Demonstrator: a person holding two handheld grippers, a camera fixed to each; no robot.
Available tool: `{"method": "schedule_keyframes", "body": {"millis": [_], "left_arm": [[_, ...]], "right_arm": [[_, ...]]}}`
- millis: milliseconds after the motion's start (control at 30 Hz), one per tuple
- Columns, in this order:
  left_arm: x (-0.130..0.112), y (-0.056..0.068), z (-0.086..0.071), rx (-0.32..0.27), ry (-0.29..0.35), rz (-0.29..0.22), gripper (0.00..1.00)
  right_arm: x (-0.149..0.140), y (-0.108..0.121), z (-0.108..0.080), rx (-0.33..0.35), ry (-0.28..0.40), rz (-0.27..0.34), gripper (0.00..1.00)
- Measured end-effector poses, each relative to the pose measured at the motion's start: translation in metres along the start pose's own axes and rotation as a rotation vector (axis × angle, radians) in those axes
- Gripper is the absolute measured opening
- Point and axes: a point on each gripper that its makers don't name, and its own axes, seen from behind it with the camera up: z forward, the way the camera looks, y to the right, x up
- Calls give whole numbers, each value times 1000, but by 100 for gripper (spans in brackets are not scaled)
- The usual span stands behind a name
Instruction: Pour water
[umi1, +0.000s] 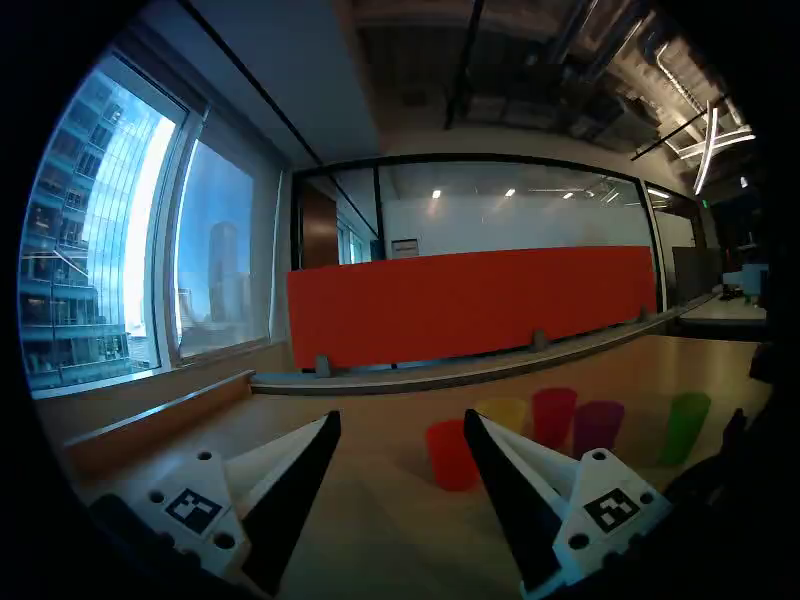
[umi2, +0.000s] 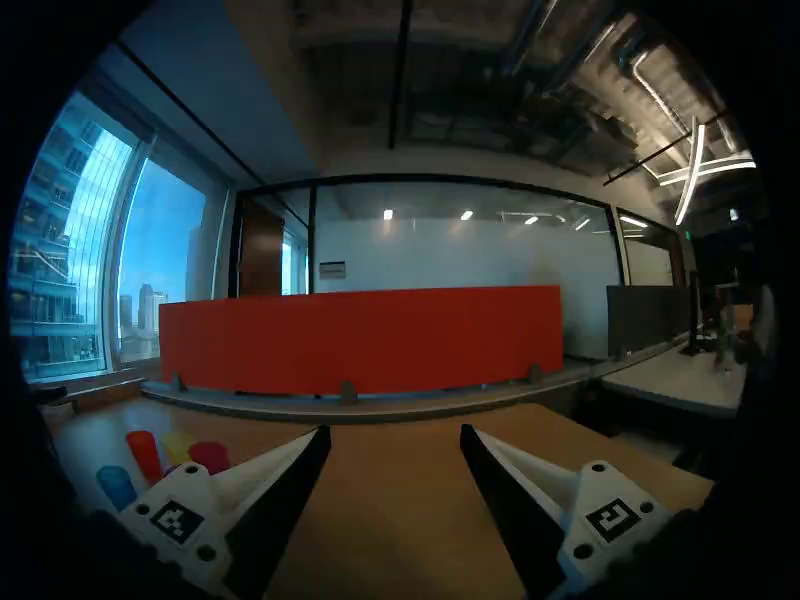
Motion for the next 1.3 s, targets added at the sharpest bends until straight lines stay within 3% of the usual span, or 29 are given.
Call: {"method": "schedule_keyframes", "body": {"millis": [800,1300], "left_arm": [[-27,4,8,-15,-18,-41,91],[-36,-3,10,-10,-43,-84,91]], "right_arm": [[3,-1,-2,0,-3,-22,100],[5,-1,-5,-4,-2,-20,100]]}}
